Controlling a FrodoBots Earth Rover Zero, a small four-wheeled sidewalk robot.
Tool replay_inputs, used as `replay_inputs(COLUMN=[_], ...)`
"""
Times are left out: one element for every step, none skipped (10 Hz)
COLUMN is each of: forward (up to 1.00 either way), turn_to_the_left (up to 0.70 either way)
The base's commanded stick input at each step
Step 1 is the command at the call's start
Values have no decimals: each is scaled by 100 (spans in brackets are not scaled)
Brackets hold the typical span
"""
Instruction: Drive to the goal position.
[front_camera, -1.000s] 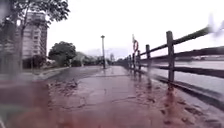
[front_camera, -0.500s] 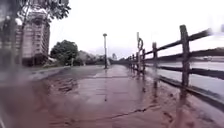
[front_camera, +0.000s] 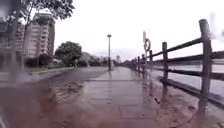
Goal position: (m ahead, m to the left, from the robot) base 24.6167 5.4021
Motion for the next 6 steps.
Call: replay_inputs(forward=[100, 100, 100, 100, 100, 100], turn_to_the_left=[37, 37, 37, 37, 35, 1])
